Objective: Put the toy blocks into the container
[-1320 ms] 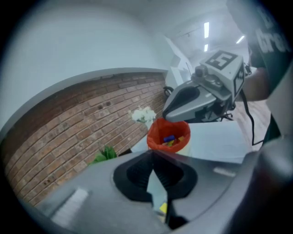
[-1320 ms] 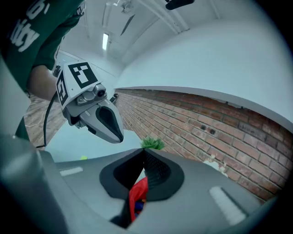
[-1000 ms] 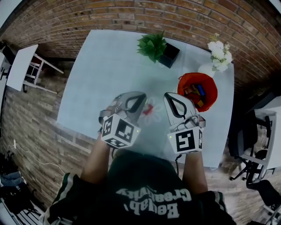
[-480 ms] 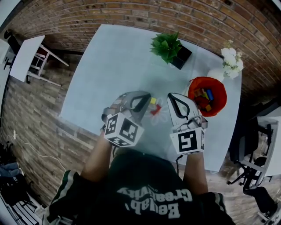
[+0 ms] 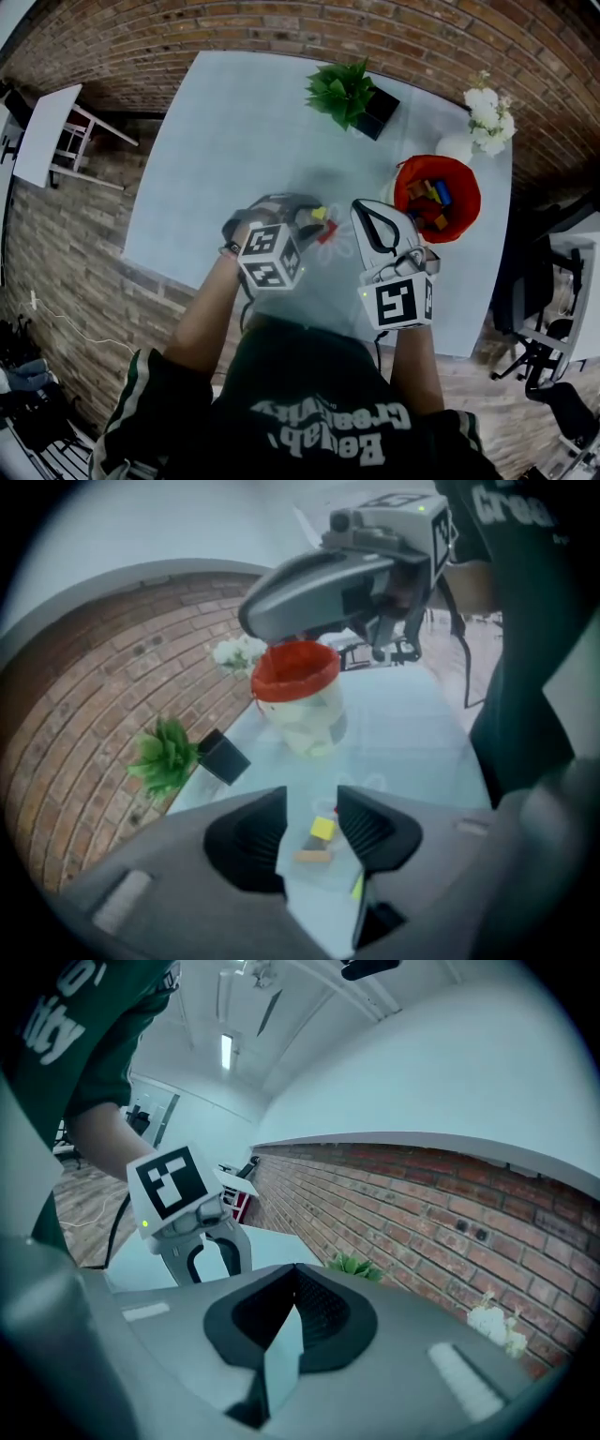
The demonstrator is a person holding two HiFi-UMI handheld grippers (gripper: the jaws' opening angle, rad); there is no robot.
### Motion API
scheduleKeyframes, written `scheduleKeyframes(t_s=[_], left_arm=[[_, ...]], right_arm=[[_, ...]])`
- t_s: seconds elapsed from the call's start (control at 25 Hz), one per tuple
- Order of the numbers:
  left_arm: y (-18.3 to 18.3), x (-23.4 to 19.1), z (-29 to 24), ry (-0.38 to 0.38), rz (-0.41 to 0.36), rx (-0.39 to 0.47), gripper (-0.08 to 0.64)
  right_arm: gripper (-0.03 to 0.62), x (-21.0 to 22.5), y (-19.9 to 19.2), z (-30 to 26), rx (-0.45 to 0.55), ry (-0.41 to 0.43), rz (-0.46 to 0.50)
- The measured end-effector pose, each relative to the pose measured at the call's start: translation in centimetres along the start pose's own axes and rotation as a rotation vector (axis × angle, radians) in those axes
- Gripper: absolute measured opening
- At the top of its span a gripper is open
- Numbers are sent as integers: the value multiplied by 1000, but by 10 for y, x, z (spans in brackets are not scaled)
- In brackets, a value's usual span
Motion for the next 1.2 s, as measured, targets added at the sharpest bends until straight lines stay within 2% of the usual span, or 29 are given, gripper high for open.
scheduleKeyframes(t_s=[0.2,0.44,0.68,0.92,0.96,1.0,1.2], left_arm=[[-26,19,-40,-152,-74,-55,219],[-48,29,-81,-250,-142,-114,222],[-69,37,-111,-302,-211,-175,222],[-82,48,-127,-347,-224,-205,222],[-85,49,-129,-351,-230,-214,218],[-88,50,-130,-352,-238,-220,159],[-91,51,-130,-362,-242,-223,150]], right_arm=[[6,-1,-11,1,-20,0,-18],[6,2,-29,-1,-51,-3,-45],[6,4,-43,-3,-79,-7,-63],[6,8,-52,-3,-92,-16,-79],[6,8,-53,-3,-94,-17,-79],[6,8,-54,-4,-96,-18,-81],[6,10,-58,-4,-98,-20,-88]])
Point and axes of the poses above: the fingertips, and each gripper's own axes: z backward along the fingers, x to its right, y out of its top, the point moved 1 cm from there along z, backward along the fingers, and after that the axes turned 11 degrees about y, right-handed, at the moved point
